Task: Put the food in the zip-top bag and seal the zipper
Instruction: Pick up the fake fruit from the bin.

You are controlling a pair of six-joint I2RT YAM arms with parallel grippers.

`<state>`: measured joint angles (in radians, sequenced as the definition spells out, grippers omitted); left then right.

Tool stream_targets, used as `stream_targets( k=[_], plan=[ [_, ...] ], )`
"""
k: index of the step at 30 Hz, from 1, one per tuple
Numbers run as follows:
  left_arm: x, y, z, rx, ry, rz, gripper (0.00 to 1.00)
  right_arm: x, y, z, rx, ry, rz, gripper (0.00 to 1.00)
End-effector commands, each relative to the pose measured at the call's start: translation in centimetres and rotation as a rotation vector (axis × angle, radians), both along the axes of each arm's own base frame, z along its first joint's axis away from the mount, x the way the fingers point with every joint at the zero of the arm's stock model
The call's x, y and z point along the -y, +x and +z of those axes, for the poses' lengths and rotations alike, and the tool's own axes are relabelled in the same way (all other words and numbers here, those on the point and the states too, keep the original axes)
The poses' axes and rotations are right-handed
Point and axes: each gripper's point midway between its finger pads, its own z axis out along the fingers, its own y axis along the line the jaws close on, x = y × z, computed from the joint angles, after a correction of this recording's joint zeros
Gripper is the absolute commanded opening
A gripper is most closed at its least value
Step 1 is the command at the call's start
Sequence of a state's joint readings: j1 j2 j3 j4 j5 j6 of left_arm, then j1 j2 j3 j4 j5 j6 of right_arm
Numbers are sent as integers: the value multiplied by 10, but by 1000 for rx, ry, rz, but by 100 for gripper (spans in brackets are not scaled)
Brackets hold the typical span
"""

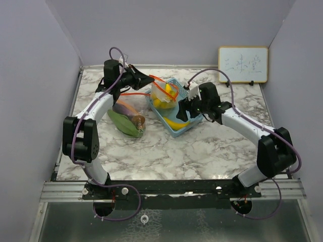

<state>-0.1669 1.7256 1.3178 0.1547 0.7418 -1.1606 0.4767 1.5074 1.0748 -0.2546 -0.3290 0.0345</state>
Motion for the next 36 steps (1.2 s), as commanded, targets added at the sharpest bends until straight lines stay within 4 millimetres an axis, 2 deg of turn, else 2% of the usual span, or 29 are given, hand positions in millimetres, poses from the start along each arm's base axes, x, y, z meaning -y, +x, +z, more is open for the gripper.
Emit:
stream_targets(
  k=[1,4,9,17,20,22,24,26,27,28,31,36],
  plan=[
    [1,-4,18,85,-32,-53,0,-26,-10,-31,-27,-34,130,73],
    [3,-10,17,96,-53,-87,0,-38,-8,-48,-18,-53,145,73],
    [4,-17,5,73,-58,-113,0,-43,0,-76,-38,-70,149,73],
    [2,-22,-3,51,-60,-124,0,-39,1,-117,-63,-154,187,72],
    [1,-22,-3,48,-62,-124,0,-39,-2,-128,-85,-165,192,69],
    [0,-21,-3,45,-63,-122,0,-40,-4,-131,-91,-170,199,62],
    [0,-22,-4,40,-67,-122,0,-40,-3,-129,-91,-172,196,52],
    [0,-22,-4,38,-72,-121,0,-38,0,-125,-80,-180,185,34],
    [1,-22,-5,36,-76,-122,0,-36,3,-122,-71,-189,167,22],
    [1,-22,-5,35,-80,-123,0,-34,6,-118,-61,-197,144,14],
    [1,-22,-1,42,-89,-122,0,-23,23,-102,-16,-229,32,6],
    [0,-23,2,50,-89,-118,0,-6,46,-58,98,-230,-134,2]
  ],
)
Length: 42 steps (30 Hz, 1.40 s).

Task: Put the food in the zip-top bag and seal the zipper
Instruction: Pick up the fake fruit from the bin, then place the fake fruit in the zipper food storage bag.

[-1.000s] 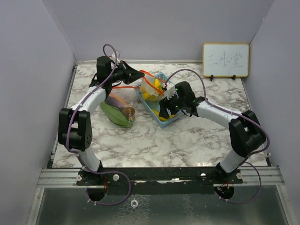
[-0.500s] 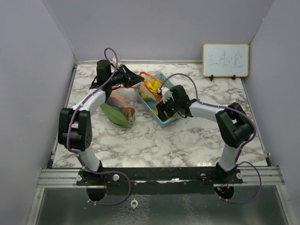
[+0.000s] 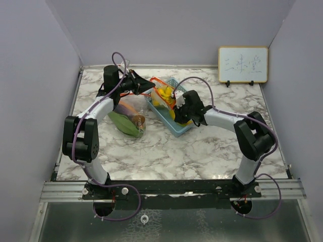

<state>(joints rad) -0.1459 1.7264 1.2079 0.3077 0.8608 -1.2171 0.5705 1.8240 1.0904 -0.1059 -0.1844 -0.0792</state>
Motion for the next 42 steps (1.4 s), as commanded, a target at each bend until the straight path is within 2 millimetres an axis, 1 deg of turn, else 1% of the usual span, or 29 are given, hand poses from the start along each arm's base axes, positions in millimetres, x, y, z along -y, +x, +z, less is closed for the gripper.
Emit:
stream_targets(
  k=[1,3,6,9,11,12,14,15,18,20,22,23,25,28,29,31,36,42],
  plan=[
    [0,-6,16,61,-23,-30,0,22,29,62,162,4,-200,2],
    [0,-6,18,65,-24,-29,0,26,32,87,212,45,-230,2],
    [0,-5,18,62,-22,-23,0,31,36,130,266,136,-252,2],
    [-1,-4,17,54,-20,-16,0,32,36,175,306,241,-226,2],
    [-1,-5,15,47,-17,-14,0,25,30,205,328,327,-154,2],
    [-2,-8,23,65,-18,-12,0,22,27,221,341,372,-123,2],
    [-2,-11,25,70,-18,-11,0,14,21,252,376,465,-59,2],
    [-2,-12,25,67,-18,-11,0,12,21,269,400,513,-47,2],
    [-2,-15,23,62,-17,-10,0,2,24,304,410,700,1,2],
    [-3,-17,22,58,-17,-9,0,-9,27,323,386,872,51,2],
    [-3,-18,20,55,-16,-7,0,-19,26,338,364,1047,113,2],
    [-3,-18,20,53,-16,-8,0,-24,26,342,348,1118,146,2],
    [-2,-19,18,47,-15,-9,0,-33,28,344,309,1236,205,2],
    [-1,-20,18,44,-18,-12,0,-38,37,334,255,1370,235,2],
    [-1,-20,18,45,-19,-12,0,-41,41,329,239,1387,241,2],
    [0,-20,18,45,-19,-14,0,-50,43,323,227,1401,263,2],
    [1,-17,16,43,-22,-16,0,-67,37,311,204,1419,265,2],
    [2,-11,18,50,-25,-19,0,-79,36,290,109,1483,274,2]
  ],
)
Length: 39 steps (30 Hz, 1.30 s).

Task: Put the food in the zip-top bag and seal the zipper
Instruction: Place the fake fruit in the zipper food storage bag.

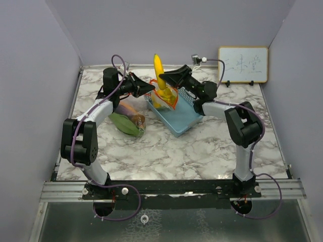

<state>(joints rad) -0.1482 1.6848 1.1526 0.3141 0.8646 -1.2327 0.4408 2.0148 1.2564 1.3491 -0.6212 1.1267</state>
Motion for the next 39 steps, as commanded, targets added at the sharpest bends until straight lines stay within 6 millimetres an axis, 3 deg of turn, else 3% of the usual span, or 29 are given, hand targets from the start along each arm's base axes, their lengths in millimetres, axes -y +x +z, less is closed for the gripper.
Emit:
stream_targets(
  k=[1,11,16,18,21,23,26,33,36,39],
  plan=[
    [3,3,20,71,-17,-14,0,-9,-11,4,23,86,75,2],
    [3,6,25,78,-23,-15,0,-14,4,-42,-52,16,10,2],
    [3,6,26,79,-25,-14,0,-25,25,-50,-10,-13,-10,2],
    [4,9,13,46,-22,-15,0,-29,35,-57,-4,-23,-24,2],
    [4,9,9,36,-23,-15,0,-31,50,-69,-5,-45,-75,4],
    [5,9,7,31,-23,-16,0,-32,54,-74,-1,-74,-92,12],
    [5,9,8,34,-24,-17,0,-32,47,-75,11,-128,-90,35],
    [5,13,17,59,-28,-19,0,-14,23,-58,72,-308,-155,58],
    [6,13,19,66,-27,-21,0,5,21,-49,66,-365,-239,74],
    [5,12,20,71,-25,-24,0,29,28,-43,21,-432,-329,79]
  ],
)
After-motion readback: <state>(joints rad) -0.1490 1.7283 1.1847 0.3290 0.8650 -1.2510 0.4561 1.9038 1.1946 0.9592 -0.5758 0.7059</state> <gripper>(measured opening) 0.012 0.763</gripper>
